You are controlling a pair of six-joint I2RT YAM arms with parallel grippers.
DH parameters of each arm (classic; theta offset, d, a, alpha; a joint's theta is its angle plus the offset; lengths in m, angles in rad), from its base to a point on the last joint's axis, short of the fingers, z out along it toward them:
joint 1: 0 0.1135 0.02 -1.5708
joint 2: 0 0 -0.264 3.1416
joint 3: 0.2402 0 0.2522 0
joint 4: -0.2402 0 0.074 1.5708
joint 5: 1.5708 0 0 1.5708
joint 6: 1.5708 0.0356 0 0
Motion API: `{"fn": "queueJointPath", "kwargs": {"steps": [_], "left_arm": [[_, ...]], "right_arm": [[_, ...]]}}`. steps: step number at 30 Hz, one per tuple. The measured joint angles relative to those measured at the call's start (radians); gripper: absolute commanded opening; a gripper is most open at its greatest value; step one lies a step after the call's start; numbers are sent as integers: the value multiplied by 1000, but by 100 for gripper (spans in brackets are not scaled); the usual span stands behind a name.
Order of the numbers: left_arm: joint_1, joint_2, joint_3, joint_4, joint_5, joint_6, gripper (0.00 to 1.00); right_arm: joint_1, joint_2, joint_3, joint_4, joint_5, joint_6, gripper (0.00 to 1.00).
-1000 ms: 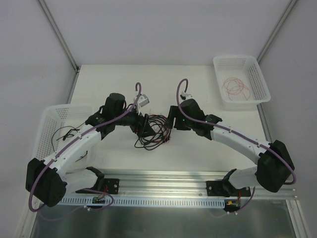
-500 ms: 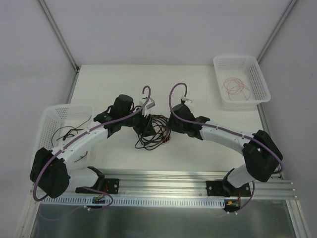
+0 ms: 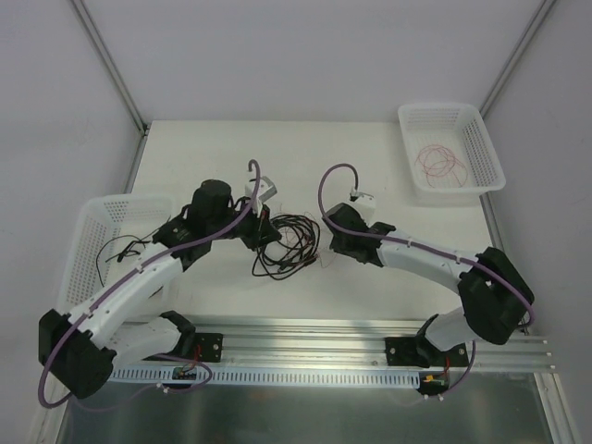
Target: Untangle the cables
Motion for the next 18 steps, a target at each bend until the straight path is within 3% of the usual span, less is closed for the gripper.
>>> {"fn": "queueJointPath", "kwargs": {"steps": [8,18], "left_arm": [[0,-283,28,-6,-150,-74,0],[27,-263,22,-128,-509,-203,0]], "right_arm": [[-96,-211,-59,-109,100,-63,1],[-200,-604,-31,-299,147,-243,1]]}}
